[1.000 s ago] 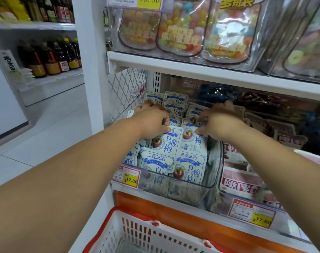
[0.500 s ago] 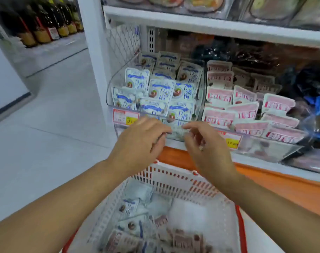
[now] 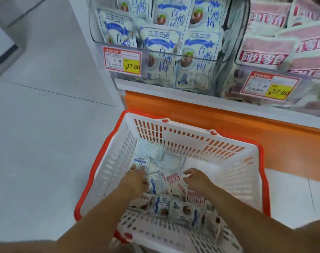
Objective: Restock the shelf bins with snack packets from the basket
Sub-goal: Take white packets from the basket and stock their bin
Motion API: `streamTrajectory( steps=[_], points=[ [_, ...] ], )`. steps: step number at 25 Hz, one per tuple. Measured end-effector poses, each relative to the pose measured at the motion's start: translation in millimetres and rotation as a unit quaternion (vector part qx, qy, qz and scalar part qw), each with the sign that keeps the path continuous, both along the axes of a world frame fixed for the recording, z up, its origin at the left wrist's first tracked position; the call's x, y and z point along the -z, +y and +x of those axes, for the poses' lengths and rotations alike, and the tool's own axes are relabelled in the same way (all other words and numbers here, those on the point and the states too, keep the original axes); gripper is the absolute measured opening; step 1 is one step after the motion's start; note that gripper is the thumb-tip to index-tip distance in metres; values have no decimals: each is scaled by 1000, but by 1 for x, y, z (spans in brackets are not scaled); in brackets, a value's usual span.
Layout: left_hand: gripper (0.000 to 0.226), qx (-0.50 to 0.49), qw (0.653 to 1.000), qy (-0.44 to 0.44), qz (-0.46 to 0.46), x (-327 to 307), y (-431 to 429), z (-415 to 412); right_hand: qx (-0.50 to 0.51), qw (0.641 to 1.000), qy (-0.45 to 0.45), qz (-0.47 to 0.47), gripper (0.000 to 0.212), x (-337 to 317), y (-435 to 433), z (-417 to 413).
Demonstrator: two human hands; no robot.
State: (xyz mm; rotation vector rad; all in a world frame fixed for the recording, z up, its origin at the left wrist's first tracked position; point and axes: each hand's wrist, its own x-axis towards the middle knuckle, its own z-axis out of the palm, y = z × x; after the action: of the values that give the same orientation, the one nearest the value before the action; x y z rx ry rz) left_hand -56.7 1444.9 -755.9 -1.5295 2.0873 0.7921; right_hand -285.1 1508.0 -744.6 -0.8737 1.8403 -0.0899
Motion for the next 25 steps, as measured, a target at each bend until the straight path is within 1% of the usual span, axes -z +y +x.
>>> streamTrajectory(
  steps=[3,4,5,6,7,8,9,10,11,12,13,14,15,18,21,22,25],
  points=[
    [17,-23,999,-32,15,10,3,-3,29,999,-17,10,32,15,0,3],
    [9,-64,997,-3,32,11,5,-3,41,999,-25,0,31,15,-2,4],
    [9,-123,989,60,59,10,5,-4,55,997,-43,-10,30,13,-5,6],
    [17,-180,970,141,88,6,5,-5,73,994,-78,-13,31,10,-7,9],
    [19,-219,944,224,103,-3,3,-7,88,988,-126,-11,33,4,-9,12],
    [18,-252,918,289,103,-14,-1,-9,95,981,-171,-11,37,-3,-11,15],
    [18,-275,899,326,101,-27,-4,-12,101,974,-202,-22,39,-10,-12,17],
    [19,-296,883,350,100,-40,-7,-15,116,966,-227,-46,35,-18,-13,19],
    [19,-319,867,370,103,-52,-8,-17,146,953,-253,-79,26,-26,-14,20],
    [18,-347,847,385,118,-61,-8,-18,183,936,-280,-112,17,-35,-15,20],
    [16,-373,824,402,141,-71,-6,-18,212,919,-303,-139,13,-43,-15,19],
    [14,-391,802,421,166,-77,-5,-18,227,907,-317,-157,13,-50,-16,17],
    [14,-397,786,437,181,-86,-1,-19,233,901,-327,-168,13,-58,-15,15],
    [14,-382,779,461,188,-111,8,-24,244,886,-342,-196,6,-80,-7,11],
    [17,-370,764,486,207,-139,21,-32,255,877,-344,-220,5,-99,7,7],
    [17,-361,765,490,209,-143,25,-33,255,874,-345,-225,5,-105,11,6],
    [23,-315,792,484,196,-163,36,-37,241,877,-342,-236,9,-123,25,5]
  ],
)
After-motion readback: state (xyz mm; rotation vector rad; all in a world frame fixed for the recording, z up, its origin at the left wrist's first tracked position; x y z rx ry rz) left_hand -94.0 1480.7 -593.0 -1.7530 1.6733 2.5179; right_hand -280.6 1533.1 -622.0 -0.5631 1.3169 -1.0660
